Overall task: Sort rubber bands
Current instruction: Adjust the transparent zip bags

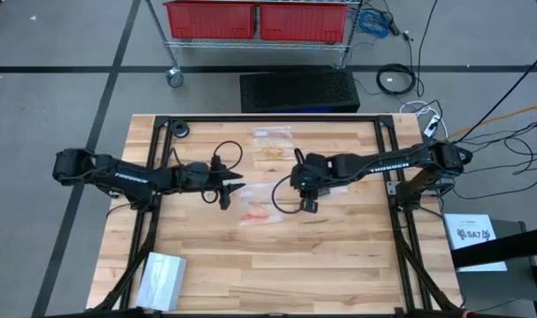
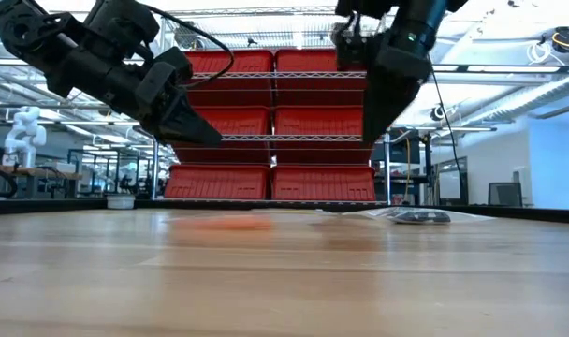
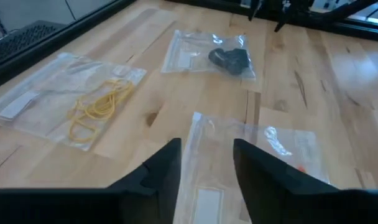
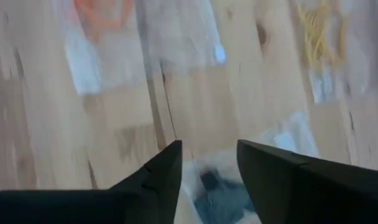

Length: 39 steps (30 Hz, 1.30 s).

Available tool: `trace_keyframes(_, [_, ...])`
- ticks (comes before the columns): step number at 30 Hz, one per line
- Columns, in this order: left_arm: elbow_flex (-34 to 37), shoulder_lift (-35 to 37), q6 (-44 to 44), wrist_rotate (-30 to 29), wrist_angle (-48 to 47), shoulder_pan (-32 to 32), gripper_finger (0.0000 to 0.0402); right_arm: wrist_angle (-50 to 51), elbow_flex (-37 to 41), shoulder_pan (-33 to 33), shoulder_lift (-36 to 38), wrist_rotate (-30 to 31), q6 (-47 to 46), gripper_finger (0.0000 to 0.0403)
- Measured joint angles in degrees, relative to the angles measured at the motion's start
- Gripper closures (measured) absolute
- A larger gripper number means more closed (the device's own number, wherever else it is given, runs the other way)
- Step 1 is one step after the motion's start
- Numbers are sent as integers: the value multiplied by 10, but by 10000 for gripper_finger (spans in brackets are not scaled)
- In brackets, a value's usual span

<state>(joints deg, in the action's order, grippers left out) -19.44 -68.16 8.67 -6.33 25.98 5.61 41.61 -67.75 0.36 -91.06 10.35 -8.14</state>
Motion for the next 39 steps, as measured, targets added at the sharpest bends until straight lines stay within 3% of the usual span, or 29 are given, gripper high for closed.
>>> trace_keyframes(5, [0, 0, -1, 0, -28, 0, 246, 8, 47, 0, 1, -45, 8, 307])
trace_keyframes(7, [0, 0, 1, 2, -47, 0, 257, -55, 92, 0, 0, -78, 8, 345])
trace_keyframes(10, [0, -13, 14, 50, -53, 0, 290, -212, 165, 0, 0, -130, 11, 393])
trace_keyframes(14, [0, -63, 15, 96, -41, -1, 349, -348, 211, 0, 0, -124, 1, 394])
trace_keyframes(18, [0, -130, 15, 104, 3, -1, 394, -338, 211, -1, 0, -39, -10, 401])
trace_keyframes(24, [-33, -207, 2, 106, 20, -1, 391, -330, 212, -33, 0, 26, -9, 402])
trace_keyframes(31, [-70, -255, -23, 99, 12, 0, 398, -392, 212, -100, 0, 31, 32, 403])
trace_keyframes(39, [-73, -223, -31, 57, -99, 0, 398, -505, 211, -138, -19, 7, 77, 403])
